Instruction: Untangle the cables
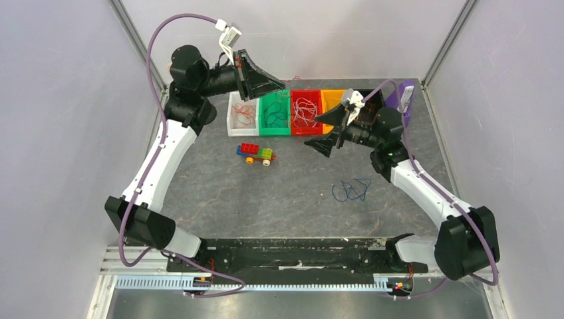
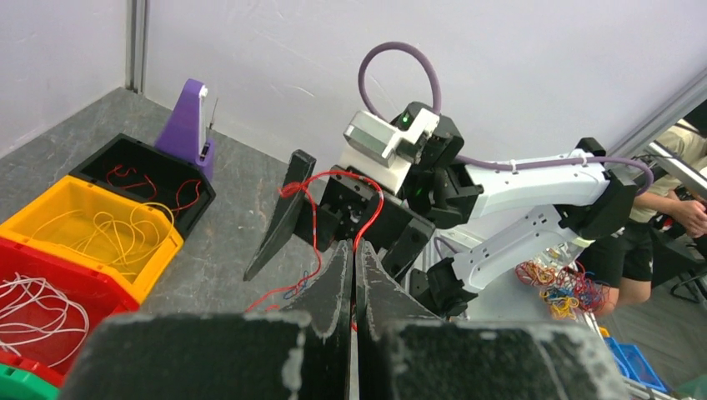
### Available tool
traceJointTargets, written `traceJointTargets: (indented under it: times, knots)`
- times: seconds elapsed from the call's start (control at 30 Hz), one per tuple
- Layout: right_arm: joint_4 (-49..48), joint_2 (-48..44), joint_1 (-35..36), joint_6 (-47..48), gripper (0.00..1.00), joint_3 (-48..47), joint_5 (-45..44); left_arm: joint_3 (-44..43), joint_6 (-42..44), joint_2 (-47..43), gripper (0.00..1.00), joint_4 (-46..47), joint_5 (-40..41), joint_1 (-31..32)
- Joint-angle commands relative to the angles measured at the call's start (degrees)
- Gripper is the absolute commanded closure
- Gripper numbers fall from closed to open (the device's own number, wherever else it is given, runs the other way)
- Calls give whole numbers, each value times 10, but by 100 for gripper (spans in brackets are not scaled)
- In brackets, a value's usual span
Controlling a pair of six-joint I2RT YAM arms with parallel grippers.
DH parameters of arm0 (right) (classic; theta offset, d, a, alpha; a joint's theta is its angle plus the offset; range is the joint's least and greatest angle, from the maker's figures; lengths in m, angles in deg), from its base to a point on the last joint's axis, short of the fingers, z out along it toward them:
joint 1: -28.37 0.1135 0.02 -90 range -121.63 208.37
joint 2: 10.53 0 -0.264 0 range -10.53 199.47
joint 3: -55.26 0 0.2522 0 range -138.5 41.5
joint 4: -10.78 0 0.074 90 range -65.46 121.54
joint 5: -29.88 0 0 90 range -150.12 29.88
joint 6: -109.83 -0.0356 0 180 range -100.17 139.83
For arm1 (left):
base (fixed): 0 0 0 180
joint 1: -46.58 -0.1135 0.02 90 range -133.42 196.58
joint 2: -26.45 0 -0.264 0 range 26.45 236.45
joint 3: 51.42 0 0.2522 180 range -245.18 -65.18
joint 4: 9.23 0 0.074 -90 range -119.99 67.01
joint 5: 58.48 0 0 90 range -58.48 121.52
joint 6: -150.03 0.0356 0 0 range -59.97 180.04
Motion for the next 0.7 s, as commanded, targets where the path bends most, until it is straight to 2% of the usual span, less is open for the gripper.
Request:
traceJointTargets:
  times: [0.0, 0.07, 0.13, 0.17, 0.2, 0.23, 0.27, 0.3, 0.5, 0.67]
  knots:
    - [-39, 32, 19, 43, 2, -33, -55, 1, -64, 11, 98, 72, -12, 5]
    - [-54, 44, 19, 37, 2, -39, -60, -1, -82, 16, 98, 86, -14, 9]
    - [-70, 49, 19, 29, 17, -44, -47, -1, -95, 21, 98, 100, -14, 15]
    - [-87, 49, 20, 18, 29, -40, -42, -3, -99, 23, 98, 103, -12, 16]
    - [-101, 50, 20, 7, 50, -36, -39, -4, -102, 24, 98, 110, -10, 17]
    - [-110, 49, 20, 4, 78, -33, -38, -8, -106, 28, 98, 114, -9, 18]
    - [-107, 48, 21, 6, 93, -31, -42, -14, -107, 29, 98, 114, -8, 17]
    - [-104, 46, 21, 10, 100, -28, -46, -19, -108, 30, 98, 114, -5, 15]
    - [-27, 22, 20, 92, 100, -7, -82, -29, -103, 23, 98, 112, 7, -3]
    - [145, 35, -8, 209, 100, 1, -174, -52, -84, 10, 98, 103, 49, -56]
